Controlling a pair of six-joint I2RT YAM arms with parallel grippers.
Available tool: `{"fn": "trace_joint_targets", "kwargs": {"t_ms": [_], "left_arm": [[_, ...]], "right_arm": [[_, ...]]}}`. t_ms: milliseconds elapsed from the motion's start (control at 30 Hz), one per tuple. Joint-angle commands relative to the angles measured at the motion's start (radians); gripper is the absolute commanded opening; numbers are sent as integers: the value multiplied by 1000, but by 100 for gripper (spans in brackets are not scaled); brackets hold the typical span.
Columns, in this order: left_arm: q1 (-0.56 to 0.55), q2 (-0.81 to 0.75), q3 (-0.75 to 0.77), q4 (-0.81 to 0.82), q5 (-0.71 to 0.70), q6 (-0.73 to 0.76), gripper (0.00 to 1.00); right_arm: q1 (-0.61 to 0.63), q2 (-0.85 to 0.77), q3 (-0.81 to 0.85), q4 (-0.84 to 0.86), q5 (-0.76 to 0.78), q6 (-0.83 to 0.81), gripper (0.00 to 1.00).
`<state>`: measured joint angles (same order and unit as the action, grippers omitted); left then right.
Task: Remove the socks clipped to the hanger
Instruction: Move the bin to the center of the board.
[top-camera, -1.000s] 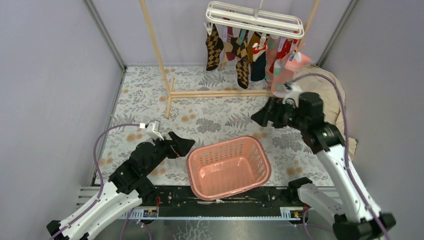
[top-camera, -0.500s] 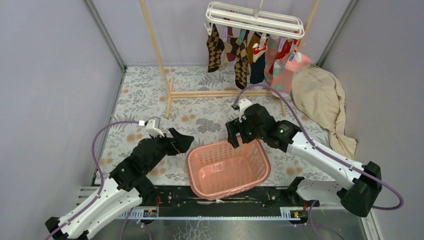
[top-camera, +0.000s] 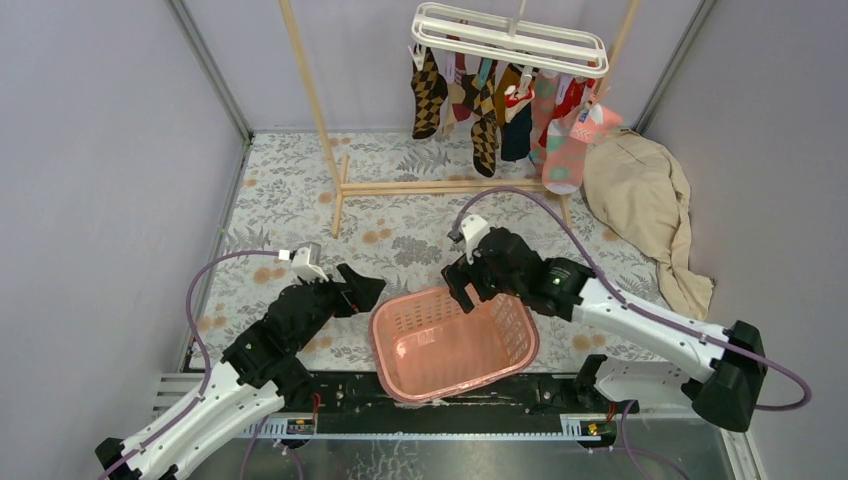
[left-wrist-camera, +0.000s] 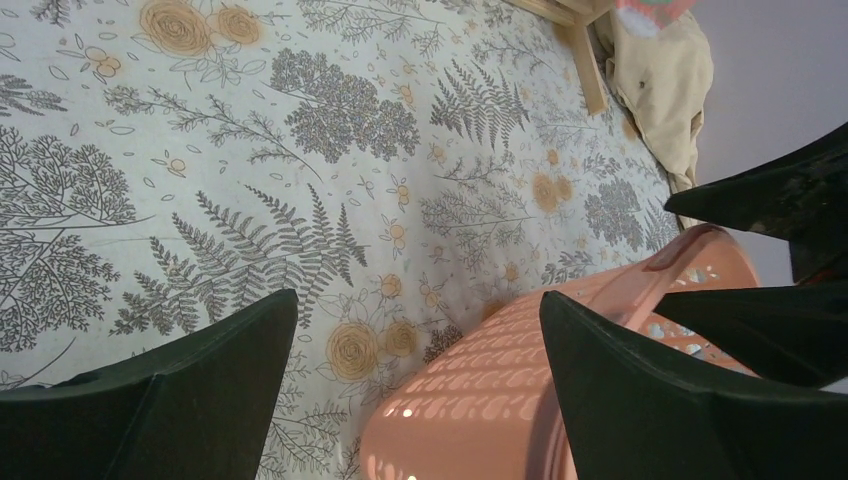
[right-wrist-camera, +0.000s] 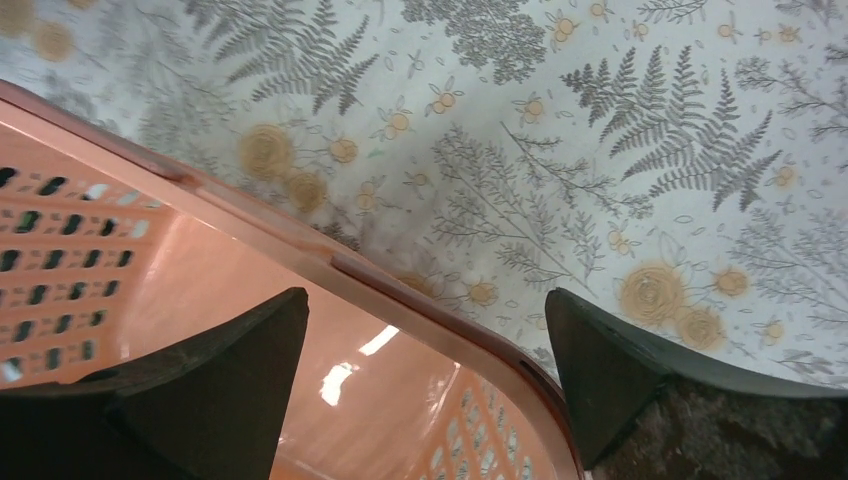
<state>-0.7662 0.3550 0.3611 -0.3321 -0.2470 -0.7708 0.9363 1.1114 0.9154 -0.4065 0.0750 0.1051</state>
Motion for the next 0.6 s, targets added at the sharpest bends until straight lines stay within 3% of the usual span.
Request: {"fn": "trace_joint_targets", "kwargs": {"t_ms": [0, 167, 367, 500, 567], "left_arm": [[-7, 6, 6, 51, -51, 35, 99], [-7, 30, 48, 57, -70, 56, 99], [-7, 41, 66, 56, -80, 67, 99], [-7, 17, 59, 55, -81, 66, 99], [-7, 8, 56, 55, -87, 65, 99]], "right_arm": [[55, 113, 45, -10, 111, -56, 96], [93, 206, 47, 15, 162, -68, 96], [96, 153, -18, 87, 230, -42, 86], [101, 79, -70, 120, 324, -11, 77], [101, 48, -95, 149, 373, -3, 64]]}}
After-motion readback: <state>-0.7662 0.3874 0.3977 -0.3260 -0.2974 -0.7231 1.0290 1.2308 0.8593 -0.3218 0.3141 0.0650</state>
